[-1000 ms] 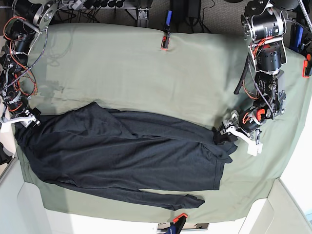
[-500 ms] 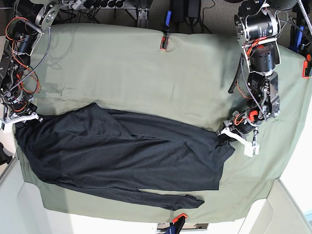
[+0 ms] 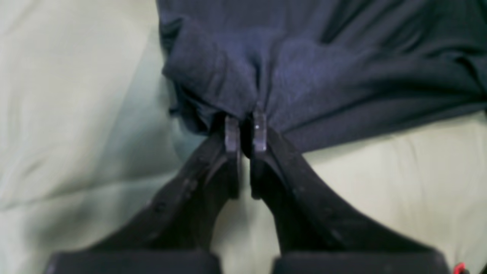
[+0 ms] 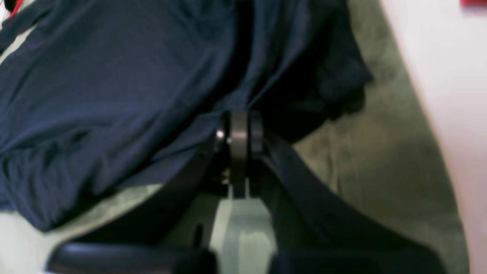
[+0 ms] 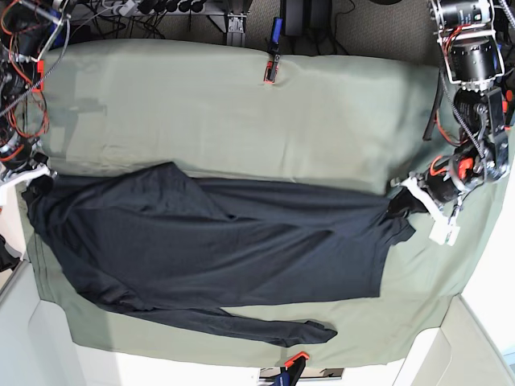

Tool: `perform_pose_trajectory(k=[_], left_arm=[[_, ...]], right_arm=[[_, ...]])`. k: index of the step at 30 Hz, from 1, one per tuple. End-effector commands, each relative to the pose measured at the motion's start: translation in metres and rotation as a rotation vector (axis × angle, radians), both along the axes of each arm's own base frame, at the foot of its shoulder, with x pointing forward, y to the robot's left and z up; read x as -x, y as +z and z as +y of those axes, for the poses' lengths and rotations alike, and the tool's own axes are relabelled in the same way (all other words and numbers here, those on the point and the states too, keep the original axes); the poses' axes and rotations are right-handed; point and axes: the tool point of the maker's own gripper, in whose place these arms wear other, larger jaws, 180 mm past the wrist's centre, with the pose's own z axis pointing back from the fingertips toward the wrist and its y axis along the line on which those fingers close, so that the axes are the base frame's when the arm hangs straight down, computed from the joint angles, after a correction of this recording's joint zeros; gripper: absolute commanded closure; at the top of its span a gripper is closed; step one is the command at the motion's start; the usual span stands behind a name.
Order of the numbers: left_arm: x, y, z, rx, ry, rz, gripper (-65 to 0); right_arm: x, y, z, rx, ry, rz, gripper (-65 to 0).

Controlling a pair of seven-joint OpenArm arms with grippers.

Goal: Fold the T-shirt properly
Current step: 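Pull the shirt side edge with the left gripper to flatten the body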

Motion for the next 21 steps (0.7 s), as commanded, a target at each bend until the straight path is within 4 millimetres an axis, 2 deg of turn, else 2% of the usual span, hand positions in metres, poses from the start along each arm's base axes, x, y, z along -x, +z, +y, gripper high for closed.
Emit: perform_pose_trajectory(k=[1,4,11,17,21], left_arm=[[0.001,0.012,0.009,-0.03,-0.002,-0.032,0.0],[0.023,0.009,0.019,-0.056,0.014,-0.016,0.0],[0.076,0.016,0.053,-0.069,0.094,-0.007,0.0],[0.111,0.009,0.059,-0.101,0.1,0.043,0.0],[0.122,0.003,0.059,-0.105,0.092,0.069,0.0]], right_arm=[[-0.005,0.02,-0.011,0.028,-0.002,-0.053,0.0],[0.013,0.018,-0.008,0.047,0.023,-0.029,0.0],[0.06,0.009,-0.001,0.116,0.074,0.036,0.0],[0.098,0.0,0.005,0.154,0.11,0.101,0.0],[0.123,0.001,0.005,0.188,0.127,0.132,0.0]])
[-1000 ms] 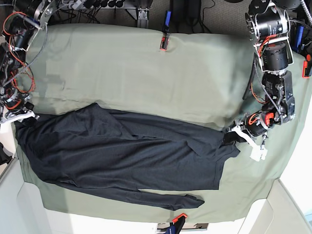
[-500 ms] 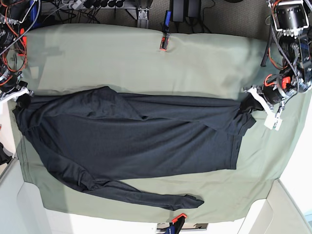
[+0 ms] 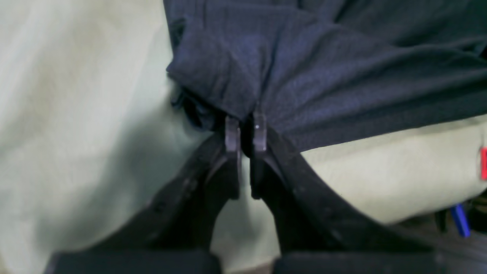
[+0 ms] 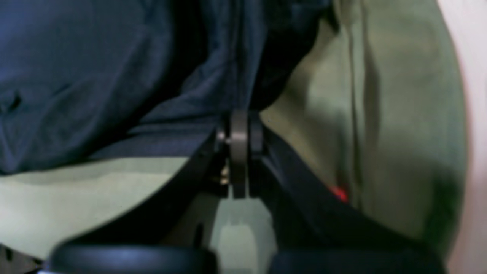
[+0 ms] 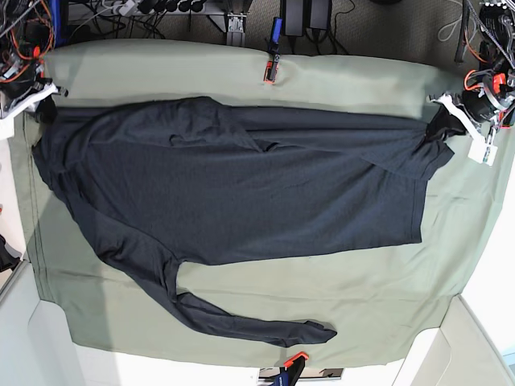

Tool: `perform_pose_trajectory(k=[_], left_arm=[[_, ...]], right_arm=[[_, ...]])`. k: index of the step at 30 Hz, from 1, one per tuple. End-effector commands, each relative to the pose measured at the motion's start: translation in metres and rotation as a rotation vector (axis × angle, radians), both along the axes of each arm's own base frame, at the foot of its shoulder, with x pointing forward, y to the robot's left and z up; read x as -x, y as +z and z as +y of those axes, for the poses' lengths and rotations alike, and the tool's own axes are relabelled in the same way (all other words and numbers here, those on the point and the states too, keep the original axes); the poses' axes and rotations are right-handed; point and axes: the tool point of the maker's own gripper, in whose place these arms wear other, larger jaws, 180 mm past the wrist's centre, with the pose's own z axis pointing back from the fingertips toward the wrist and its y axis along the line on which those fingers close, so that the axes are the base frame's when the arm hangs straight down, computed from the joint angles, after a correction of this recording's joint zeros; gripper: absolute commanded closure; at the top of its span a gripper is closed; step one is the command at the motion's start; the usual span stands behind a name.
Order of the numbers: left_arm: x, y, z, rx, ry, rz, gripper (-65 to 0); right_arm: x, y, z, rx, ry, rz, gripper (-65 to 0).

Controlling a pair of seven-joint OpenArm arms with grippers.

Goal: Fold the T-shirt properly
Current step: 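Pull the shirt side edge with the left gripper to flatten the body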

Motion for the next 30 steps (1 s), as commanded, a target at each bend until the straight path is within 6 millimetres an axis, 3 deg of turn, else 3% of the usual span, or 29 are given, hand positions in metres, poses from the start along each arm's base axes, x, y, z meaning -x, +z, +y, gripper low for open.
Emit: perform_pose_trajectory(k=[1,10,17,19,20,22,24,26,30], left_arm=[[-0.008,0.014,0.008,-0.03,-0.004,-0.042,0.0],[0.004,0.009,0.018,-0.074,-0.018,0.007,0.0],[0.003,0.01,0.018,-0.077,-0.018,0.003,0.0],[0.002,0.011,0.018,-0.076,-0.017,-0.007,-5.9],[0.002,0.011,0.018,-0.076,-0.017,-0.007,-9.5],[0.002,0.011,0.018,-0.073,-0.016,-0.007,-17.4],[0.002,0.011,0.018,-0.073,-0.016,-0.005,-26.3],[0.003,0.01,0.018,-0.073,-0.016,0.001,-30.5],[0.001,0.012,0.015,-0.047,-0.014,-0.01,-30.5]], right_arm=[[-0.002,0.013,-0.011,0.043,-0.003,-0.03,0.0],[0.046,0.014,-0.026,0.101,-0.026,0.043,0.0],[0.047,0.019,-0.031,0.088,-0.05,0.021,0.0],[0.046,0.02,-0.031,0.086,-0.051,0.016,0.0],[0.045,0.02,-0.031,0.086,-0.052,0.012,-1.8],[0.045,0.02,-0.031,0.085,-0.052,0.012,-17.1],[0.045,0.021,-0.031,0.084,-0.053,0.01,-27.9],[0.044,0.021,-0.03,0.074,-0.053,0.003,-29.7],[0.039,0.027,-0.023,0.032,-0.051,-0.023,-29.7]])
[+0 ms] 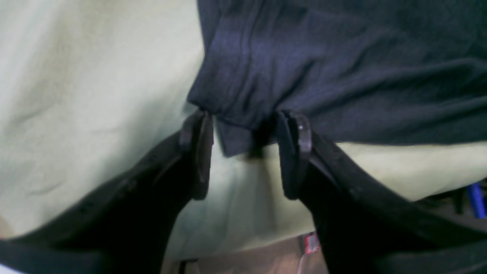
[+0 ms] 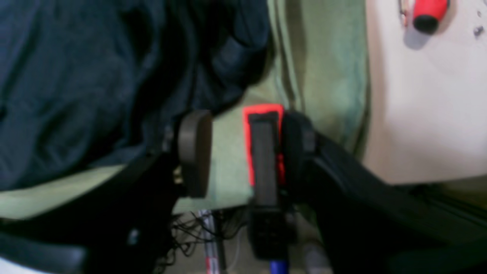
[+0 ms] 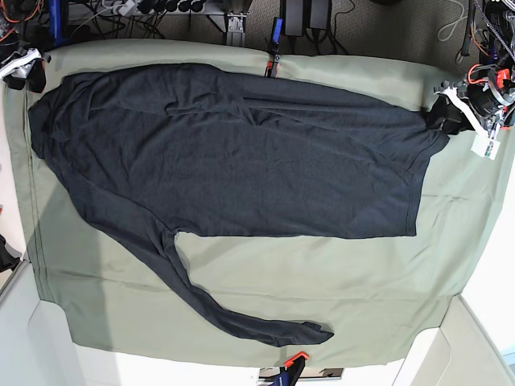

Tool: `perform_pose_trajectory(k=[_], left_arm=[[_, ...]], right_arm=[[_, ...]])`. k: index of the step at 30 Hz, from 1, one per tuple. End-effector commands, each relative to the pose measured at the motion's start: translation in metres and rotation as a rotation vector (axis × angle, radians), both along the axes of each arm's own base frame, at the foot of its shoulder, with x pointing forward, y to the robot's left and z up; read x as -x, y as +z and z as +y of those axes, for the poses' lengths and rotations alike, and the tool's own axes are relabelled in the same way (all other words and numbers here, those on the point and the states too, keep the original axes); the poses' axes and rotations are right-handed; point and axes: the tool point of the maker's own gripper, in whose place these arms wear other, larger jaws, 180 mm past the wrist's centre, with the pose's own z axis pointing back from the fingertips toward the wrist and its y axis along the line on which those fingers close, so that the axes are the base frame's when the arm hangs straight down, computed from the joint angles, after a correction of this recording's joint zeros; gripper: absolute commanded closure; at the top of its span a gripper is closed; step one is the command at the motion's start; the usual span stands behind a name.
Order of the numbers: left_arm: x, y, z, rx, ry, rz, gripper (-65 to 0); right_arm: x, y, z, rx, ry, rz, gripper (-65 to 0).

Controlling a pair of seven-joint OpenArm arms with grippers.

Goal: Fold the T-shirt properly
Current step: 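Pull the shirt side edge with the left gripper to flatten the body, then grasp the shirt's hem corners with both grippers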

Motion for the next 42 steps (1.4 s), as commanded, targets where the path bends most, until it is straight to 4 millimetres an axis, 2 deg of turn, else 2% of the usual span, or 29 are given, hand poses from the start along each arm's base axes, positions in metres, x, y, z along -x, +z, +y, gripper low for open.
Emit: perform_pose_trajectory(k=[1,8,13,17,22,27,30,33,38,42], left_arm=[[-0.008,0.014,0.005,-0.005,0.0,-0.04,-30.5],[-0.012,0.031,0.008,0.055,0.016,-0.11,-30.5],[-0.019,0.049,0.012,0.07,-0.003,-0.161,-30.5],[-0.025,0.061,0.019,0.046,-0.021,-0.179,-30.5],[-0.048,0.077,0.018,0.011,-0.066,-0.221,-30.5],[-0.069,0.06,0.009,-0.068,-0.152,-0.178,-30.5],[-0.09,0.047,0.018,-0.117,-0.137,-0.16,-30.5],[-0.116,0.039,0.02,-0.105,-0.124,-0.152,-30.5],[-0.156,0.031,0.034,-0.073,-0.063,-0.158,-30.5],[-0.183,0.023,0.039,-0.08,-0.039,-0.148,-30.5]], right_arm=[[-0.009,0.015,-0.001,0.007,0.014,-0.049,-29.7],[-0.024,0.044,0.02,0.017,0.105,-0.132,-29.7],[-0.044,0.057,0.017,0.046,0.102,-0.194,-29.7],[-0.071,0.068,0.004,0.063,0.063,-0.273,-29.7],[-0.122,0.073,-0.019,0.022,-0.002,-0.343,-29.8],[-0.175,0.069,-0.031,-0.012,-0.022,-0.345,-29.7],[-0.204,0.058,-0.025,-0.014,0.01,-0.298,-29.7],[-0.227,0.042,-0.009,-0.041,0.049,-0.245,-29.7],[-0.242,0.021,0.017,-0.076,0.112,-0.175,-29.7],[-0.244,0.018,0.026,-0.08,0.134,-0.169,-29.7]])
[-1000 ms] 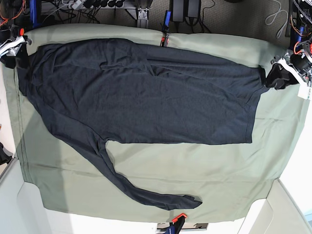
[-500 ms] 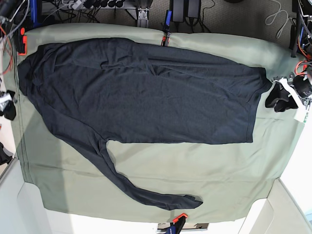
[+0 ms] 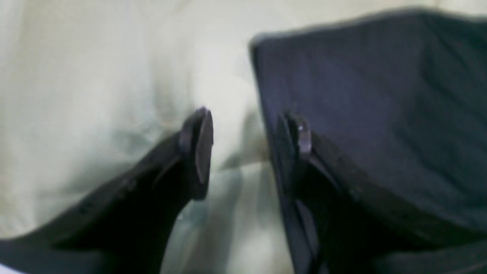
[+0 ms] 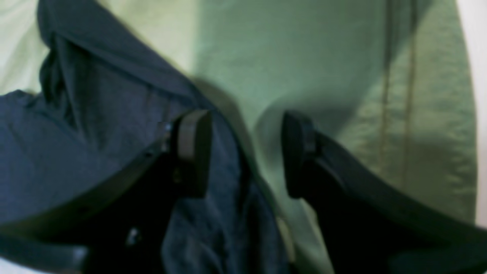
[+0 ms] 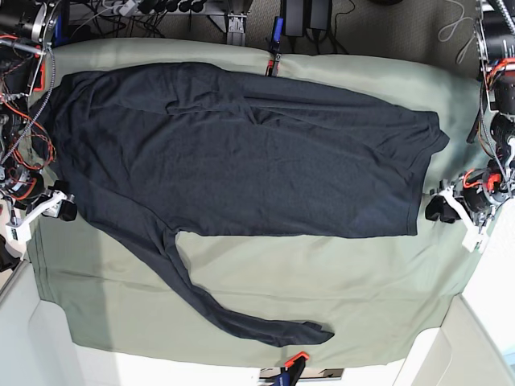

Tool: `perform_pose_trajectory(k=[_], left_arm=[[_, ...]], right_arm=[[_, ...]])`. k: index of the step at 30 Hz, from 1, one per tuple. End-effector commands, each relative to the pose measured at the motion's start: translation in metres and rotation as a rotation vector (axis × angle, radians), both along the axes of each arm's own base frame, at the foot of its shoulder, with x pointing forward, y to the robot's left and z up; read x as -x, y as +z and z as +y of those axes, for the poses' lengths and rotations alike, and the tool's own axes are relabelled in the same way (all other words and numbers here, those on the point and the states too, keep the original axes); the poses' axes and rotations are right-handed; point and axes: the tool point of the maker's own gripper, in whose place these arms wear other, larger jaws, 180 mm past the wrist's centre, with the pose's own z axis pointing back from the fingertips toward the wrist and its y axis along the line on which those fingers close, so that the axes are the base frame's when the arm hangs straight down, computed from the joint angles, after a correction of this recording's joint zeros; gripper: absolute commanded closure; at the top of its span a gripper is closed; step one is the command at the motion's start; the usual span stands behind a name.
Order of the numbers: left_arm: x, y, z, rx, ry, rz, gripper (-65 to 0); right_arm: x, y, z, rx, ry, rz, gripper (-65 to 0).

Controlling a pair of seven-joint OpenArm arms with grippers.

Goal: Fold the T-shirt properly
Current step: 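Grasp the shirt's hem corners with both grippers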

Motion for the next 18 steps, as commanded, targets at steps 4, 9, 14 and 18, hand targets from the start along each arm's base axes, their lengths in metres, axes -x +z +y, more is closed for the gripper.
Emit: perform_pose_trajectory(k=[4,9,14,18], left_arm=[[-0.029,0.013,0.002,-0.023,-0.014,-0.048,-30.5],[-0.034,-0.001,-0.008,-0.032,-0.023,-0.012,-30.5],[-0.037,-0.009,-0.032,0.007,-0.047,-0.008,-30.5],[-0.036,-0.015,-0.05,0.035,-0.095,0.01,-30.3]], right_arm=[[-0.014,0.022,-0.007,0.01,-0.006,-0.067,-29.7],[-0.014,0.022,-0.007,0.01,-0.005,-0.065,-29.7],[-0.012,0.02,-0.006,0.007,-0.003,-0.057,-29.7],[-0.008,0.017,-0.002,-0.017,0.006,-0.047,-29.7]])
